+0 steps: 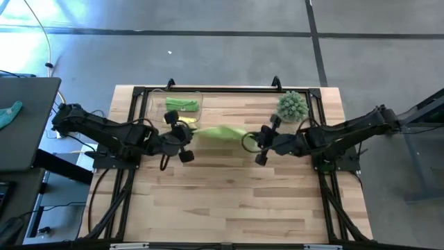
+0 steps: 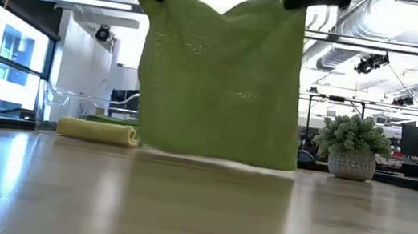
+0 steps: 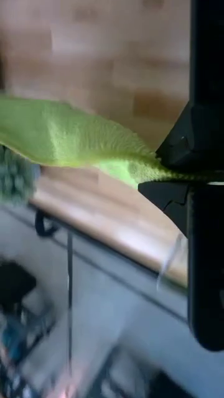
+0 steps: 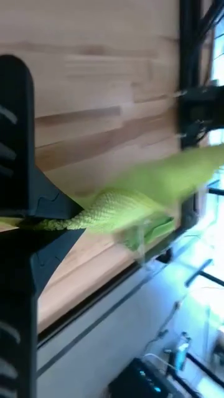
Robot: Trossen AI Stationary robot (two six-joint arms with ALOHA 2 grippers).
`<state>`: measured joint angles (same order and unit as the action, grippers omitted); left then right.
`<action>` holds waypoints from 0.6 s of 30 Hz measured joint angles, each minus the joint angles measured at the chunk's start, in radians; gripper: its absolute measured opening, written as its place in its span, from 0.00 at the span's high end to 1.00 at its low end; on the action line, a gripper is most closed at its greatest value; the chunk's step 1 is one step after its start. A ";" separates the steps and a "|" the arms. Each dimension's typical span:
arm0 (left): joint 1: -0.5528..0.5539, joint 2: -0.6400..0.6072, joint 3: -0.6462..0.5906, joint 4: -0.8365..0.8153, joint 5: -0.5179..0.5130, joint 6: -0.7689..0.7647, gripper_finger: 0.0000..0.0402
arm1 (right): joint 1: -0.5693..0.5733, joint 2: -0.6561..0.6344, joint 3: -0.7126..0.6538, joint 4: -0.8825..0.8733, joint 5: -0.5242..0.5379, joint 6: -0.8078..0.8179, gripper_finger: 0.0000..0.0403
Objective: Roll microfiber towels into tight, uniform cylinder then place into a basket
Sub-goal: Fold the light green microfiber cloth
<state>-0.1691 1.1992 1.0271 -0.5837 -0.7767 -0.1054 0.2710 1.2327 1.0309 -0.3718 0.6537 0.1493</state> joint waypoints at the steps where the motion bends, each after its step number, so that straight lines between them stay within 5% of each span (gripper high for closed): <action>1: -0.012 0.000 0.000 -0.002 0.023 -0.013 1.00 | 0.016 0.000 0.000 0.024 0.013 -0.001 1.00; 10: -0.077 0.010 0.000 -0.027 0.057 -0.059 1.00 | 0.137 0.044 -0.008 0.053 0.127 -0.046 1.00; 18: -0.004 0.090 -0.001 -0.029 0.050 -0.015 1.00 | 0.119 0.071 -0.307 0.503 0.180 -0.167 1.00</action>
<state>-0.1736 1.2887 1.0264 -0.6123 -0.7267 -0.1204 0.3899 1.3038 0.7237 0.1313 0.8333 -0.0175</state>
